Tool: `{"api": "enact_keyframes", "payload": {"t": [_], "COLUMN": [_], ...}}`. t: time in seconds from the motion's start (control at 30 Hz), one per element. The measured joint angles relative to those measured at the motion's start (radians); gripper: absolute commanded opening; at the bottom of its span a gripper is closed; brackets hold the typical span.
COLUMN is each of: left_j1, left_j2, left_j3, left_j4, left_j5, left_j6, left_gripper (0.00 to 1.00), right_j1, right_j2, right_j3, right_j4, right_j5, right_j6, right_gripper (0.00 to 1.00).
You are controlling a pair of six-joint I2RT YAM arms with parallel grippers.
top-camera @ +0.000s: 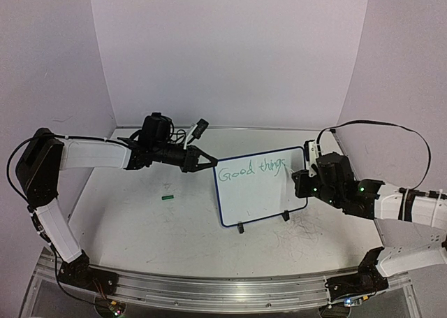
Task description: Write a sentence on the whiteboard
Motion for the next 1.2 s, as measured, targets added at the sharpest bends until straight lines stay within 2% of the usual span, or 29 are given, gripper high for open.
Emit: {"api": "enact_keyframes", "payload": {"t": [0.57, 0.63, 0.73, 0.87, 0.93, 1.07, 1.2], "left_j1": [0.000, 0.000, -0.001, -0.004, -0.005, -0.001, 0.009], "left_j2": [0.000, 0.000, 0.000, 0.000, -0.007, -0.067, -0.171], "left_j3": [0.000, 0.000, 0.001, 0.016, 0.028, 0.048, 0.040], "left_j4": [0.000, 0.000, -0.001, -0.035, -0.059, -0.120, -0.141], "left_j5": [0.000, -0.002, -0.012, -0.040, -0.059, -0.122, -0.196], "left_j6": [0.000, 0.000, -0.005, -0.008, -0.015, -0.036, -0.083], "left_gripper": [0.01, 0.08, 0.29, 0.55, 0.65, 0.77, 0.78], "right_j1": [0.024, 0.024, 0.023, 0.023, 0.023, 0.023, 0.023], "right_j2": [-0.017, -0.086, -0.207, -0.253, -0.260, -0.265, -0.230], "right_j3": [0.000, -0.001, 0.014, 0.077, 0.084, 0.090, 0.118], "right_j4": [-0.018, -0.037, -0.053, -0.080, -0.094, -0.134, -0.153], "right_j5": [-0.012, -0.009, 0.006, -0.003, -0.022, -0.051, -0.068], "right_j6": [0.018, 0.018, 0.018, 0.019, 0.021, 0.022, 0.020], "right_gripper": [0.00, 0.00, 0.00, 0.00, 0.00, 0.00, 0.00]}}
